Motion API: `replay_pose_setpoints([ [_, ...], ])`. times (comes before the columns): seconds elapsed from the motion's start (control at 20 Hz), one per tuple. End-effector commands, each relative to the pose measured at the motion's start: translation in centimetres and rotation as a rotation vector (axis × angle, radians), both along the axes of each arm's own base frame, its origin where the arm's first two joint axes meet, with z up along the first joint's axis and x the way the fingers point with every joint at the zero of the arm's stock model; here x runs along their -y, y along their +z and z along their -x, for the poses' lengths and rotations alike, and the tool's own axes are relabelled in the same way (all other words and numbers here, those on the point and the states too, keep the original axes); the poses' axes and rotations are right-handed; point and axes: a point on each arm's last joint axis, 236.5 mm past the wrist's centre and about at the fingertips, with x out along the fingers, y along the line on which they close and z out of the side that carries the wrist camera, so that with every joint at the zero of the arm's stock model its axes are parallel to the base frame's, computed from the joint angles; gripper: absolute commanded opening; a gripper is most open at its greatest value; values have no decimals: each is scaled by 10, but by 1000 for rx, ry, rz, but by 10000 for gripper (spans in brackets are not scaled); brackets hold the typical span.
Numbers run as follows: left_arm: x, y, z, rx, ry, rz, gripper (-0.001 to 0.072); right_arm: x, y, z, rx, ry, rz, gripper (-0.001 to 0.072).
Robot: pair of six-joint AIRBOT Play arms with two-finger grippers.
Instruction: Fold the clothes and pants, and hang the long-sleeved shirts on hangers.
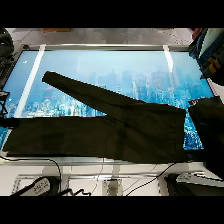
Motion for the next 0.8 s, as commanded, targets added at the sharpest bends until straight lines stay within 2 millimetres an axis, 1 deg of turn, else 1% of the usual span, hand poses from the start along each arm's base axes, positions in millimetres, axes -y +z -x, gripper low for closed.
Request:
replay_pose_setpoints([
  [0.0,10,0,-10,22,-26,10,469,-34,-25,-19,120,-67,-99,665],
  [0.05,17,-1,-15,36,-31,32,470,-39,-32,-26,120,-68,-75,665],
  [0.15,32,-3,-26,71,-47,70,470,-54,-40,-47,125,-28,-28,665],
  [0.2,38,-2,-34,98,-58,83,470,-56,-45,-58,125,-30,7,659],
  [0.25,43,0,-43,129,-69,92,470,-56,-50,-68,120,-53,27,629],
  [0.3,47,1,-49,150,-81,94,470,-57,-55,-78,117,-60,42,619],
  [0.4,54,4,-59,177,-108,90,470,-60,-63,-89,105,-54,33,607],
  [0.45,58,5,-64,192,-116,94,470,-60,-65,-93,101,-54,25,573],
  [0.5,63,6,-70,224,-98,118,460,-59,-66,-98,105,-52,15,514],
  [0.6,76,8,-84,326,-3,207,461,-59,-61,-106,146,-8,31,341],
  [0.65,83,8,-94,381,40,261,463,-58,-56,-110,172,4,39,223],
  [0.7,92,8,-106,435,74,322,483,-57,-52,-113,183,2,42,109],
  [0.75,104,7,-121,500,123,411,483,-57,-49,-114,189,4,43,77],
])
